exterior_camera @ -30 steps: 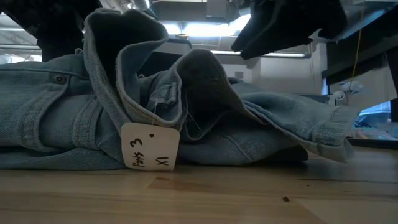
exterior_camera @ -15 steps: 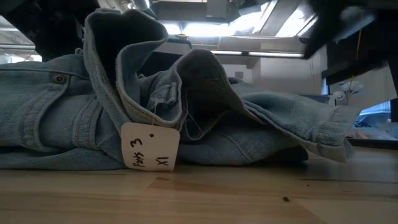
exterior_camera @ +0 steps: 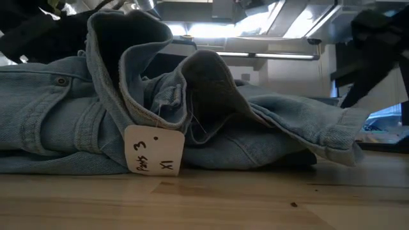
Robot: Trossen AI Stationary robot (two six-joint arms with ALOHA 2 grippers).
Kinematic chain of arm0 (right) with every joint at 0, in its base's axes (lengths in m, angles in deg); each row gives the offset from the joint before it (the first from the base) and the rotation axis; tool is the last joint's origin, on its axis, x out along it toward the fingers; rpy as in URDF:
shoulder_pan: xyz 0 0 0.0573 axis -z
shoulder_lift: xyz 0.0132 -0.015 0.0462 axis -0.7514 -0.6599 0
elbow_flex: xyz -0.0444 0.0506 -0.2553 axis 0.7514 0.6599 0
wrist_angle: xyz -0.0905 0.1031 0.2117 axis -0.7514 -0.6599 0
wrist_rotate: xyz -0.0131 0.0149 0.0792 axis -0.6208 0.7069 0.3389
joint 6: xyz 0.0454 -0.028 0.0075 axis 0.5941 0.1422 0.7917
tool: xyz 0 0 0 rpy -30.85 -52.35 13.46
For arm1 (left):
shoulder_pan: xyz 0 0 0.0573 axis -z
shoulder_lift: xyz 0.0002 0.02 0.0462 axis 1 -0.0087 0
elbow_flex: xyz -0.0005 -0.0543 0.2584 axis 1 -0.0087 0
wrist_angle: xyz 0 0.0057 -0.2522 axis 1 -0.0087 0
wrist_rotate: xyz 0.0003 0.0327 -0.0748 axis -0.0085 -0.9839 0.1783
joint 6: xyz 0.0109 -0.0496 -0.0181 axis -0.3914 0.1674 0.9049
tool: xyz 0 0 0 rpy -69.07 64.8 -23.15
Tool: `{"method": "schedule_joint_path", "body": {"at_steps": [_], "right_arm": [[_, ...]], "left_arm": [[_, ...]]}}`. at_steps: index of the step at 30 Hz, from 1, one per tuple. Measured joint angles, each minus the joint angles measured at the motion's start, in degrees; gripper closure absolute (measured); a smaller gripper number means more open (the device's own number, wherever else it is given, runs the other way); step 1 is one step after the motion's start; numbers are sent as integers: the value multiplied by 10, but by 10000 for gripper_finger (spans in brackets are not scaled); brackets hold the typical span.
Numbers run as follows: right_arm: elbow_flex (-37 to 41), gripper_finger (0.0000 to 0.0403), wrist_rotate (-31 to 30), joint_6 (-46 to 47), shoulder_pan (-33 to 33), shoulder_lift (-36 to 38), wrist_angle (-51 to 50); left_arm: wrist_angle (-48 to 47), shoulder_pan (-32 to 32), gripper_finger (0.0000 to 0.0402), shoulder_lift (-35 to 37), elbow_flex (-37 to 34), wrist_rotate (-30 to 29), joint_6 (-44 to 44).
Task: Sort clothes
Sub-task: Put the light blue jeans into the blue laundry bin
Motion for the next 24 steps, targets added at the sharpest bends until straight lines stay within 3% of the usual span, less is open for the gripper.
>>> {"method": "schedule_joint_path", "body": {"at_steps": [4, 13, 18, 24], "right_arm": [[3, 111, -37, -103, 20, -40, 78], [1, 111, -59, -290, 76, -101, 257], [4, 111, -29, -384, 105, -109, 343], [3, 111, 47, -399, 148, -111, 372]], "left_arm": [[1, -2, 233, -23, 1, 0, 17], [70, -2, 233, -93, 1, -1, 13], [126, -9, 233, -128, 0, 2, -19], [219, -27, 233, -162, -1, 5, -69]]}}
